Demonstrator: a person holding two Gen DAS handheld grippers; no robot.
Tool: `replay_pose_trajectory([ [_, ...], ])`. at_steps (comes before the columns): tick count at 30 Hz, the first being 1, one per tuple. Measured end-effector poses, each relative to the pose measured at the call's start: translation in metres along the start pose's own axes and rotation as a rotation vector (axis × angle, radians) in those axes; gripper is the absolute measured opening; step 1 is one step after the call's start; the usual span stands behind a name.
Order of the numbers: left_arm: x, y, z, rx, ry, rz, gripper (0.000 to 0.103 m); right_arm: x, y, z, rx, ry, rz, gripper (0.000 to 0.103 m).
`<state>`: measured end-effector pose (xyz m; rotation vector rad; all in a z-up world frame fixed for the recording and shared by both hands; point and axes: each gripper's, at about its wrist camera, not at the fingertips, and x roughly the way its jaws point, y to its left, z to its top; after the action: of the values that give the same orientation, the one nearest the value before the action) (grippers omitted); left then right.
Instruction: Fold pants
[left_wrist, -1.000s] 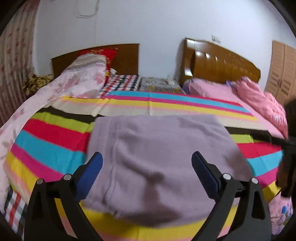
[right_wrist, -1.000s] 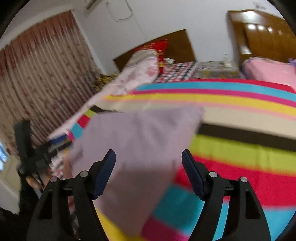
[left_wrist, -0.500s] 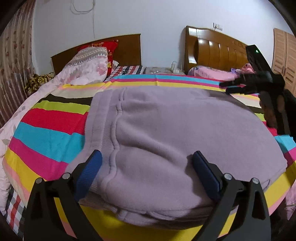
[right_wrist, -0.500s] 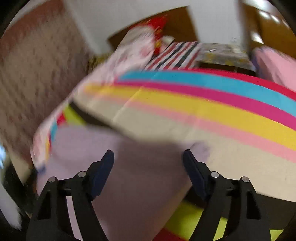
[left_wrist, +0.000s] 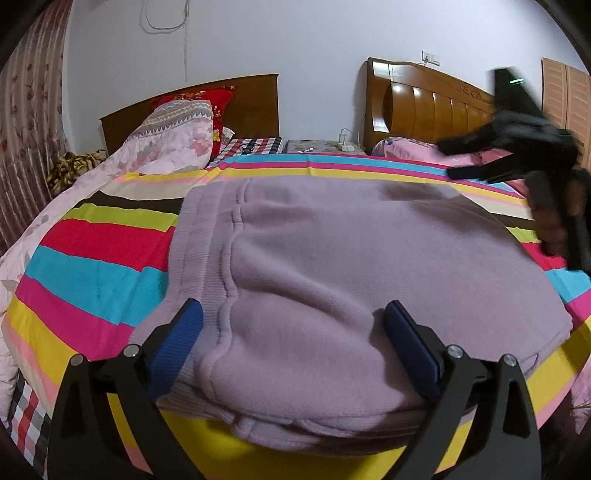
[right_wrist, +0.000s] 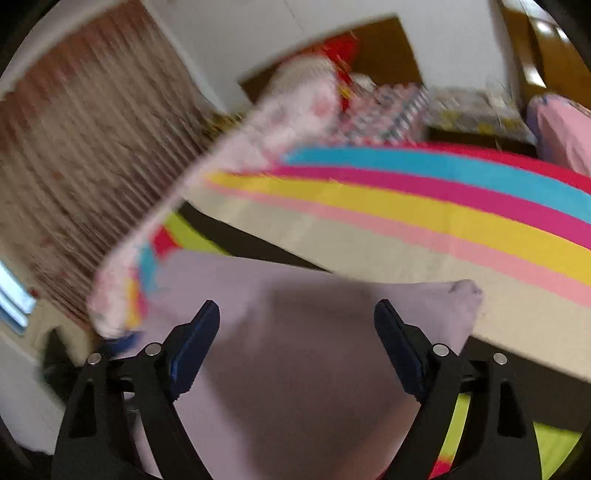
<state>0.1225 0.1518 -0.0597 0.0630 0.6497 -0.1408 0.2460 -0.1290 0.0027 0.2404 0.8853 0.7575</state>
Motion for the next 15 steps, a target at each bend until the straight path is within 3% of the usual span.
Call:
replay_pose_trajectory([
  [3,0.0,-0.002,0.0,0.004,0.0,0.006,0.098,-0.015,0.033,-0.042,-0.096,0.039,0.054,0.089],
  [5,0.0,-0.002,0.0,0.004,0.0,0.008,0.098,-0.013,0.033,-0.068,-0.106,0.091,0.052,0.09],
  [7,-0.001,-0.005,0.0,0.008,0.0,0.012,0.098,-0.021,0.033,-0.088,-0.104,0.07,-0.041,0.09],
  [12,-0.001,-0.007,0.001,0.01,0.001,0.019,0.098,-0.055,0.068,-0.117,-0.156,-0.092,-0.179,0.09],
  [15,-0.001,-0.009,0.001,0.01,-0.004,0.022,0.098,-0.04,0.086,-0.143,-0.269,-0.044,-0.351,0.09],
])
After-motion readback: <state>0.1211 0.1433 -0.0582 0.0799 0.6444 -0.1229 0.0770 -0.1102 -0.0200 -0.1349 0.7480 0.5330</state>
